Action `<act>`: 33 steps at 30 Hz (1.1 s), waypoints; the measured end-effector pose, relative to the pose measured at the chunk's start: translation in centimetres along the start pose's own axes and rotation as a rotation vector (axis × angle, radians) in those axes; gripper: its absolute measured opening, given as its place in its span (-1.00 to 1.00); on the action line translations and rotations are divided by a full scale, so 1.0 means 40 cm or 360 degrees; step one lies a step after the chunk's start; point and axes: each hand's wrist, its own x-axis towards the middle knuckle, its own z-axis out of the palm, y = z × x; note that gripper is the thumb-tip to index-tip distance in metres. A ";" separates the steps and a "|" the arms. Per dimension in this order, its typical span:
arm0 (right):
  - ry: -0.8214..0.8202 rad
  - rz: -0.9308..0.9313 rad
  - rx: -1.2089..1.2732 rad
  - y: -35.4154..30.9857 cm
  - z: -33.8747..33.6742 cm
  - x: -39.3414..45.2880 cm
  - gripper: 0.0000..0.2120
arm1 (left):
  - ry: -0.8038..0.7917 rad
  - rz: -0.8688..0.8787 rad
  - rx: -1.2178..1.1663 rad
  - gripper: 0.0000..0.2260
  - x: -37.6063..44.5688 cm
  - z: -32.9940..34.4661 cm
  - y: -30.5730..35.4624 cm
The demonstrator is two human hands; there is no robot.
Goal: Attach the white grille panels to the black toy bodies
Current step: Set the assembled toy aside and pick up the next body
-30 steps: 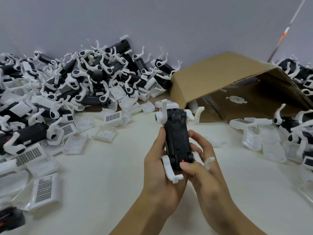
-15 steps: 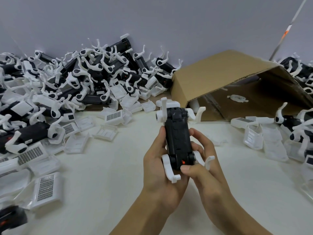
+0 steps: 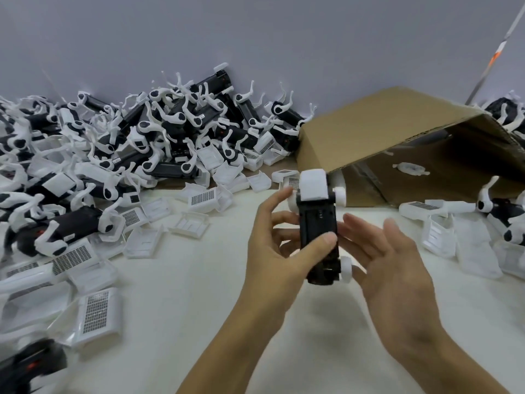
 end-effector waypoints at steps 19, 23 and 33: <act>-0.0059 0.0396 0.0121 0.019 -0.009 0.023 -0.68 | 0.0645 0.0089 0.1538 -0.69 0.087 -0.211 -0.073; -0.0027 0.0375 0.0096 0.026 -0.018 0.031 -0.70 | 0.0497 0.0174 0.0770 -0.69 0.075 -0.152 -0.020; -0.0065 0.0183 -0.0211 0.047 -0.017 0.024 -0.68 | 0.0032 -0.0255 -0.0596 -0.64 0.023 -0.020 -0.004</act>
